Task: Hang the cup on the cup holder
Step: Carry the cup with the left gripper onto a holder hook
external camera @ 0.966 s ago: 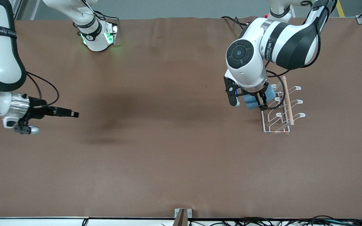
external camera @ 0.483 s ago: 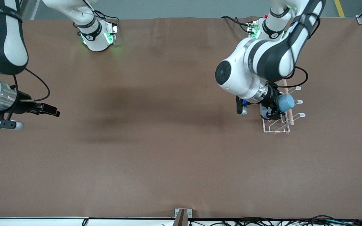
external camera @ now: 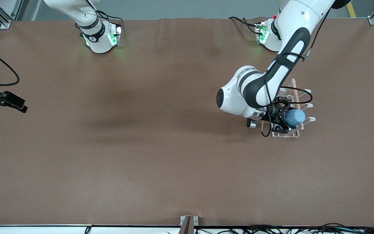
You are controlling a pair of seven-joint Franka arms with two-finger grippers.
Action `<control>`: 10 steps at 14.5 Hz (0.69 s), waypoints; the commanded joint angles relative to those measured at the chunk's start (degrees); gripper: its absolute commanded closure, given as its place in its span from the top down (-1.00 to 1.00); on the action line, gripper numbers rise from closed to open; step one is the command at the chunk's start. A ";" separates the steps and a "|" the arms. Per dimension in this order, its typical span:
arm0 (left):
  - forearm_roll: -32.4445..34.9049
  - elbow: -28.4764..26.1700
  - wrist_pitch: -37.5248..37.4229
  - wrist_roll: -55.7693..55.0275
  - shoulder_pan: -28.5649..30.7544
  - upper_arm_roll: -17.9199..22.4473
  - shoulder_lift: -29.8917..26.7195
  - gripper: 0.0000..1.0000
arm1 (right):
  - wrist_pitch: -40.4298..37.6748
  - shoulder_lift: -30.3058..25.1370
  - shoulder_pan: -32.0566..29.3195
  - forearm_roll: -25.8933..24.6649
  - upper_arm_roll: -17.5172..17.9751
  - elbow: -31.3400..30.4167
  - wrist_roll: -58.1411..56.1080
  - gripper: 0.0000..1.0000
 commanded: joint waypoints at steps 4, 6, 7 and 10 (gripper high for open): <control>5.13 -2.65 -4.34 0.03 -0.53 -0.11 4.50 -1.00 | -7.39 -4.00 -15.57 -0.41 12.98 1.22 1.21 1.00; 5.48 -2.65 -4.43 -1.63 -0.53 -0.02 5.48 -0.99 | -8.53 -4.45 -14.21 -0.32 11.45 1.13 2.78 1.00; 6.01 -2.65 -4.43 -2.42 -0.45 -0.02 6.26 -0.97 | -8.36 -4.45 -12.99 -0.32 10.31 1.22 3.14 1.00; 5.66 -2.12 -6.43 -10.22 -0.27 -0.11 6.89 -0.15 | -8.44 -4.45 -10.61 -0.32 8.20 1.22 3.06 1.00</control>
